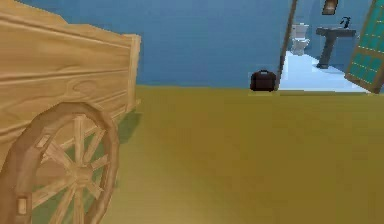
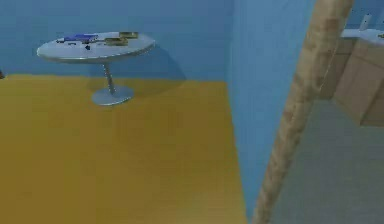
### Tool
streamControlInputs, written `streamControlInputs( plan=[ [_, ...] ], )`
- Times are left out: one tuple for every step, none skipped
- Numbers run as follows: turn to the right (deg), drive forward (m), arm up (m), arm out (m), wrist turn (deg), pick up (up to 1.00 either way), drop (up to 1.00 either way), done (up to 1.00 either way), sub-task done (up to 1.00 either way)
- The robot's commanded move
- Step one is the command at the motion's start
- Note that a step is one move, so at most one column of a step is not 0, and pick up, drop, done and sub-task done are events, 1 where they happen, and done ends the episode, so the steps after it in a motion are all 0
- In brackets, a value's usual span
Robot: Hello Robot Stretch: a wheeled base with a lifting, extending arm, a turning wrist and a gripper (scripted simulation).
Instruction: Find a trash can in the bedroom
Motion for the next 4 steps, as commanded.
streamControlInputs(
  plan=[
    [0.0, 1.00, 0.00, 0.00, 0.0, 0.00, 0.00, 0.00, 0.00],
    [0.0, 0.55, 0.00, 0.00, 0.0, 0.00, 0.00, 0.00, 0.00],
    [-12.0, 0.00, 0.00, 0.00, 0.0, 0.00, 0.00, 0.00, 0.00],
    [0.0, 1.00, 0.00, 0.00, 0.0, 0.00, 0.00, 0.00, 0.00]
  ],
)
